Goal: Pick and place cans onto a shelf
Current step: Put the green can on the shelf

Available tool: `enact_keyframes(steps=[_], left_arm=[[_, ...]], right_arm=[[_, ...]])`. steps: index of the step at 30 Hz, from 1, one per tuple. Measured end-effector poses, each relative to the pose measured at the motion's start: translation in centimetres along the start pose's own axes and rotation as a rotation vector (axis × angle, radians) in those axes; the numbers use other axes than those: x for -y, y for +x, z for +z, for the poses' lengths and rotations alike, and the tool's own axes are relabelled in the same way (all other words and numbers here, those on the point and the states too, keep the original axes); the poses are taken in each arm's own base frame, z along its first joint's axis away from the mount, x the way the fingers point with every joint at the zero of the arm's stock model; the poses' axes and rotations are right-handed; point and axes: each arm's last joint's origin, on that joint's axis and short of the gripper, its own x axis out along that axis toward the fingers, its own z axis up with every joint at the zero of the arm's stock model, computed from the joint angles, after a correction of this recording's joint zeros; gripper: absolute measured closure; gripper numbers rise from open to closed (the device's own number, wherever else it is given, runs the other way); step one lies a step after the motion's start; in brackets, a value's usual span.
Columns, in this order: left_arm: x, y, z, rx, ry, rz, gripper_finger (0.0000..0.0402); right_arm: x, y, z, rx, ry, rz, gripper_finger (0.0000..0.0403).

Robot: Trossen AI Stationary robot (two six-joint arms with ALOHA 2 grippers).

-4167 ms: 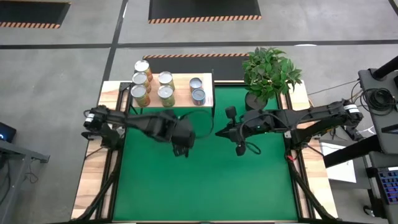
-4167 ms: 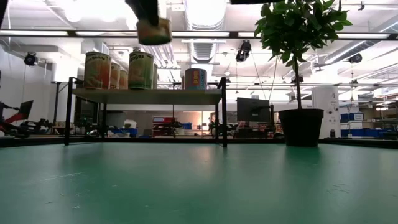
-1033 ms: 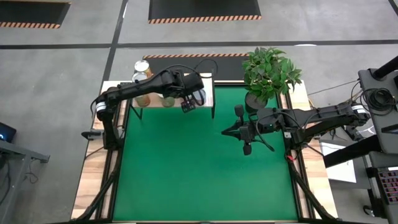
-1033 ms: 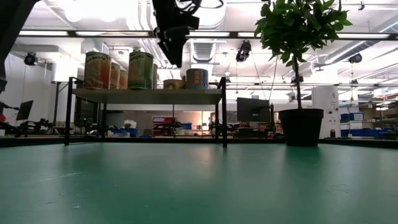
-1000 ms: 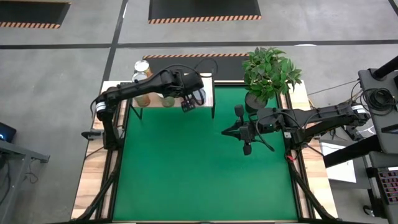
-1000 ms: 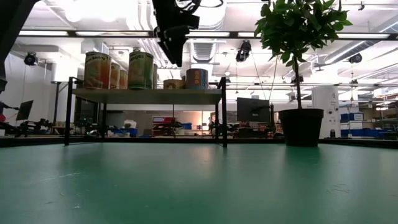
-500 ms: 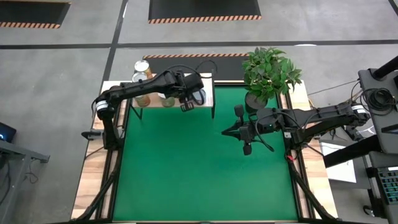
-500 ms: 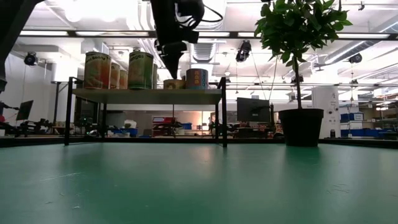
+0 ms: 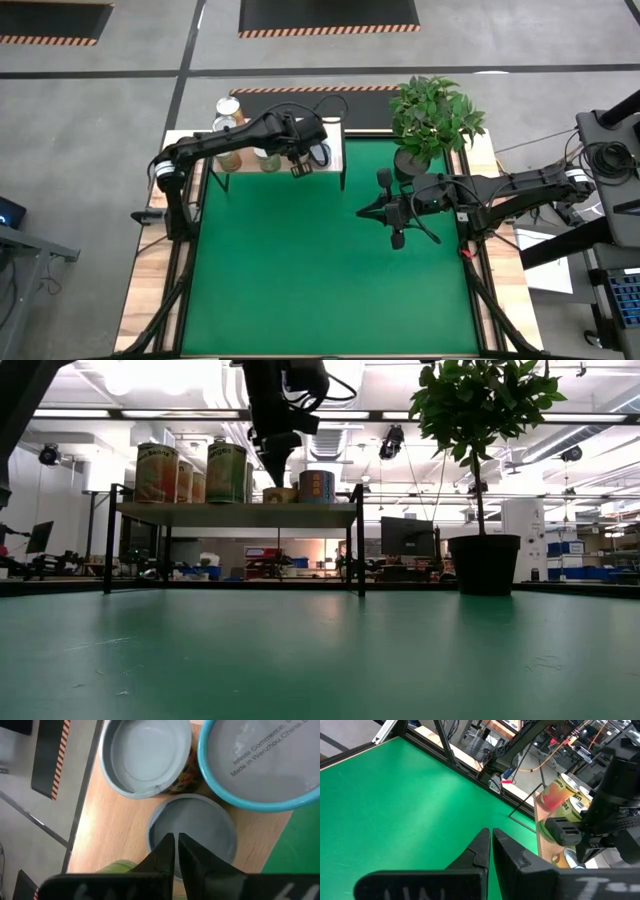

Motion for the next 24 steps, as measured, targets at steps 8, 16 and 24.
enact_keyframes(steps=[8, 16, 24], left_arm=[[0.3, 0.6, -0.3, -0.022, -0.006, -0.004, 0.0401], [0.8, 1.2, -0.7, -0.046, -0.014, -0.010, 0.0401], [1.5, 0.7, -0.9, -0.061, -0.001, -0.041, 0.0401]], right_arm=[[0.0, 0.0, 0.0, 0.000, 0.000, 0.000, 0.0394], [0.0, 0.0, 0.0, 0.000, 0.000, 0.000, 0.0394], [0.0, 0.0, 0.0, 0.000, -0.002, -0.001, 0.0394]])
